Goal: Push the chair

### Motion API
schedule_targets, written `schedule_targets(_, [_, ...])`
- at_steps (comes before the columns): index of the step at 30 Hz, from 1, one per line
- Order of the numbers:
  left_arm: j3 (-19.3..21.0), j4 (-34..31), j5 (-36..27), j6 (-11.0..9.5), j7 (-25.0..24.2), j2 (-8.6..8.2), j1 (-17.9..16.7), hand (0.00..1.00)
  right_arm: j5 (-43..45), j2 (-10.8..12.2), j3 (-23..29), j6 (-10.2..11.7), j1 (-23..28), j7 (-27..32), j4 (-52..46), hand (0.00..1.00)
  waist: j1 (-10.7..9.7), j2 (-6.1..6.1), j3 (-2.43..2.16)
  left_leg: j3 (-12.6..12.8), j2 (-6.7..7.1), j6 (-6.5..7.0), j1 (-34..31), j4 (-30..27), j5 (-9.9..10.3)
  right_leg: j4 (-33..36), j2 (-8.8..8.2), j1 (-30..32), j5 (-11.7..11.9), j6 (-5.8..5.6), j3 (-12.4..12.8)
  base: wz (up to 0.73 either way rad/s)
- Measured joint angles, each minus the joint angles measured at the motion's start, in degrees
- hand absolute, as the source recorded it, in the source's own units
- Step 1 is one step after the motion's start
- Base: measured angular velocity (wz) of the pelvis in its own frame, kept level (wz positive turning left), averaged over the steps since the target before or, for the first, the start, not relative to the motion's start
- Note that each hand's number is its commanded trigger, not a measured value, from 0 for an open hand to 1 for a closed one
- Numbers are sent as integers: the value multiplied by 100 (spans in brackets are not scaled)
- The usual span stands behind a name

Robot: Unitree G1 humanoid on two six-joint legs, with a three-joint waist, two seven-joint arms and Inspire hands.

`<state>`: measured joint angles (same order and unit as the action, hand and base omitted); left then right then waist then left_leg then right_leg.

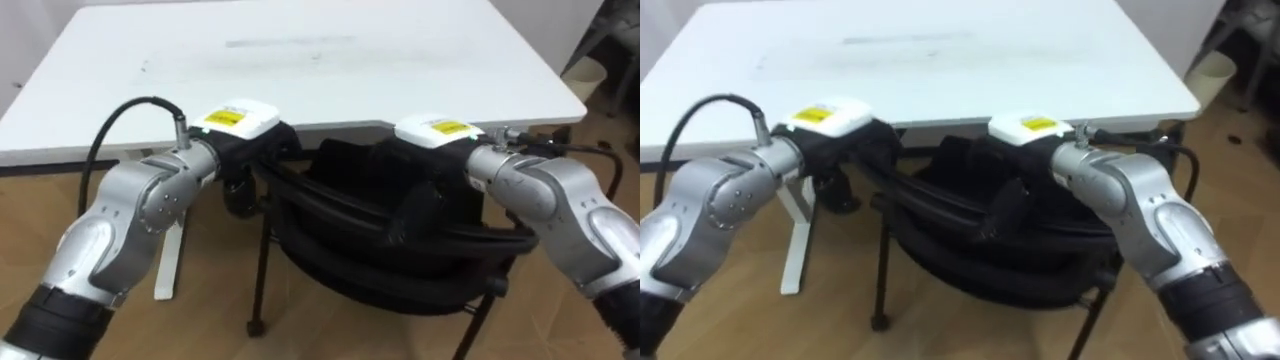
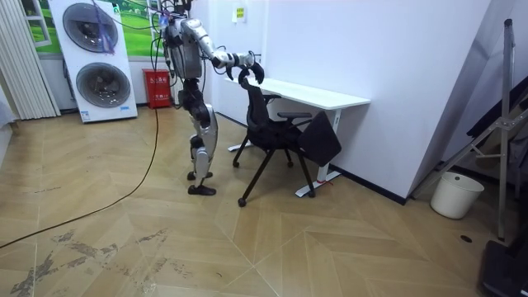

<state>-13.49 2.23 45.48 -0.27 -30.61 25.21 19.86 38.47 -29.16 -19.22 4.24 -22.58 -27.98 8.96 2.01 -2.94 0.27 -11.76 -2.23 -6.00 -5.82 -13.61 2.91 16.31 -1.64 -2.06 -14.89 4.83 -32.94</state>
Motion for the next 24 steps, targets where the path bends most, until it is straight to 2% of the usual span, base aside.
schedule_targets(3, [18,-1,-85,39,1,1,0,0,-35,95,154,-83,-29,333,-1,0,19,-5,-1,47,48,13,-71,-39,8,10,-47,18,8,-20,-12,11])
schedule_targets(9, [98,-1,-83,191,20,60,0,0,-50,91,366,-248,-113,633,-1,0,6,2,-5,156,132,122,-22,1,61,-83,-110,-2,48,-128,70,-3])
schedule_targets(13, [100,-2,-93,244,40,66,2,0,-48,84,370,-262,-114,675,1,0,-29,36,1,173,200,145,50,31,75,-180,-133,-117,81,-168,105,3])
schedule_targets(17, [208,-2,-93,254,165,50,9,0,-139,88,399,-268,-114,742,-1,0,-24,51,4,231,235,185,91,69,100,-241,-116,-153,87,-157,322,1])
schedule_targets(20, [224,-6,-93,256,443,44,64,0,-257,92,449,-268,-115,918,-23,0,-7,81,4,299,260,187,220,206,101,-240,-123,-203,62,-200,551,-2])
schedule_targets(22, [322,-67,-90,253,645,16,79,0,-315,99,551,-264,-120,1068,-42,0,-5,86,4,398,264,188,247,258,101,-245,-123,-196,54,-213,712,-7])
schedule_targets(24, [591,-225,-95,208,859,8,81,0,-436,87,839,-246,-119,1187,-124,0,-10,84,3,483,284,208,254,275,114,-259,-125,-171,54,-214,955,-11])
